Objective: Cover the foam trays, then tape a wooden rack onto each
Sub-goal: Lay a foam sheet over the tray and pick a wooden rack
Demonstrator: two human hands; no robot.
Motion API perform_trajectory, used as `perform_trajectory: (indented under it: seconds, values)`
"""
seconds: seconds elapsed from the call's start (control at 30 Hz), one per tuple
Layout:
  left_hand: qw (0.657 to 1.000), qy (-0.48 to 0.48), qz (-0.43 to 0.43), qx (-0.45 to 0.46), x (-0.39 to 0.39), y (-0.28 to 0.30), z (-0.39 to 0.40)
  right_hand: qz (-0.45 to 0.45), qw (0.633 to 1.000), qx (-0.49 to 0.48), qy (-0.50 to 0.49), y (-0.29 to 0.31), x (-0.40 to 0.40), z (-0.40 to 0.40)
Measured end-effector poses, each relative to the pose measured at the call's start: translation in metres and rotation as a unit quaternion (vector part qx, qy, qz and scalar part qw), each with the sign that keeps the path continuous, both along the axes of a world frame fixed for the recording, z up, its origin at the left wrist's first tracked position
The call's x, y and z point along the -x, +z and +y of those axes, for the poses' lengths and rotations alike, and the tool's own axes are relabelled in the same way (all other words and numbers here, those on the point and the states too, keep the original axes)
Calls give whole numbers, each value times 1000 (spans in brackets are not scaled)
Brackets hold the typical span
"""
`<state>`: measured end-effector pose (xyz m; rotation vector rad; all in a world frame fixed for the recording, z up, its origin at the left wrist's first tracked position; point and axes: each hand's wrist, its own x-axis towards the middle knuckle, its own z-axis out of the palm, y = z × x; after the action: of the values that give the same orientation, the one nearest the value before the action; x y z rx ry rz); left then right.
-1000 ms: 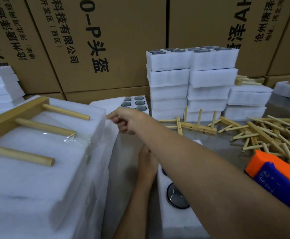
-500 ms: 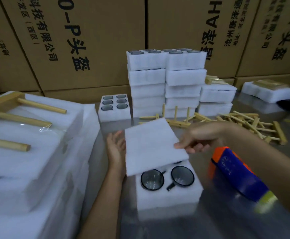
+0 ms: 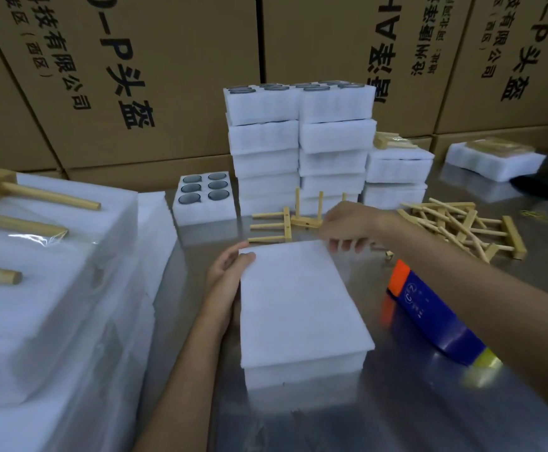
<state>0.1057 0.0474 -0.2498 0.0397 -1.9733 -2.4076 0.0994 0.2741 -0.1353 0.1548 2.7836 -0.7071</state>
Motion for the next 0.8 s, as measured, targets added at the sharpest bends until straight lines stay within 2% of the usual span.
perform_trajectory:
  seconds: [0.2, 0.3, 0.43, 0.67, 0.8]
  values:
    - [998, 61, 15, -1, 15, -9, 3, 51, 996, 66, 13, -33, 68, -46]
    - [998, 60, 15, 8, 21, -12, 3, 39, 997, -27, 61, -48, 87, -67]
    - [998, 57, 19, 9, 26, -14, 1, 97, 979, -159, 86, -64, 101, -79]
    - [999, 45, 11, 0, 25, -13, 1, 98, 967, -208, 111, -63, 97, -70]
    - [999, 40, -1, -19, 23, -11, 1, 190, 968, -145, 82, -46, 85, -66]
